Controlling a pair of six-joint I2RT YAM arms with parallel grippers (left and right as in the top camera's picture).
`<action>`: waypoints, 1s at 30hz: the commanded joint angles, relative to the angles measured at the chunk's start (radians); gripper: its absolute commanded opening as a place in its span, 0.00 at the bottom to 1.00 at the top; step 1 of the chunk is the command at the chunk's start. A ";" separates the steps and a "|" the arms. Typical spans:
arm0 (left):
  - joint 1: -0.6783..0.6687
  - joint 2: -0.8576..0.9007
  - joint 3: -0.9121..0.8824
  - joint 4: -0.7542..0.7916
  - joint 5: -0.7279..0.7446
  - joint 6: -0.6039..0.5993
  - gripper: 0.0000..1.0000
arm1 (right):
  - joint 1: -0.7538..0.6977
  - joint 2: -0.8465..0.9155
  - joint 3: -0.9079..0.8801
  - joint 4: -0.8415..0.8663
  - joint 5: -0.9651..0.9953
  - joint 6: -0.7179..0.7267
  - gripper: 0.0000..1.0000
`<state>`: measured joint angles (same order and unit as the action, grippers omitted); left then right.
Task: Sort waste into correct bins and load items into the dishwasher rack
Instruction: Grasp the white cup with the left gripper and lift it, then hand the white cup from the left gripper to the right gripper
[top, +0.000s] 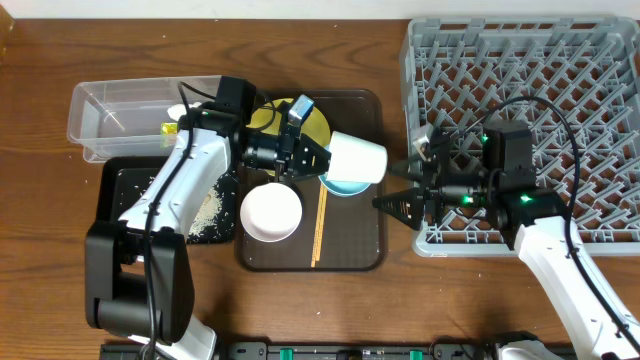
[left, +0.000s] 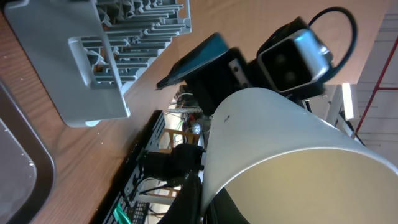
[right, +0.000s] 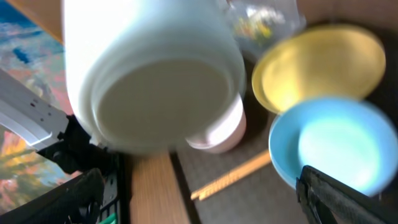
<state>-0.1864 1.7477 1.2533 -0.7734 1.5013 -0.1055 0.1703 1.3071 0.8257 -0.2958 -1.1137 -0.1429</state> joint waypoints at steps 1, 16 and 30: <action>-0.012 0.003 0.003 0.002 0.034 0.003 0.06 | 0.023 0.002 0.017 0.071 -0.082 0.032 0.97; -0.025 0.003 0.003 -0.006 0.040 -0.008 0.06 | 0.042 0.002 0.017 0.297 -0.140 0.140 0.89; -0.053 0.003 0.003 -0.006 0.040 -0.008 0.06 | 0.042 0.002 0.017 0.311 -0.140 0.143 0.63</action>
<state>-0.2375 1.7477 1.2533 -0.7780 1.5169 -0.1081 0.2073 1.3090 0.8257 0.0151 -1.2339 -0.0036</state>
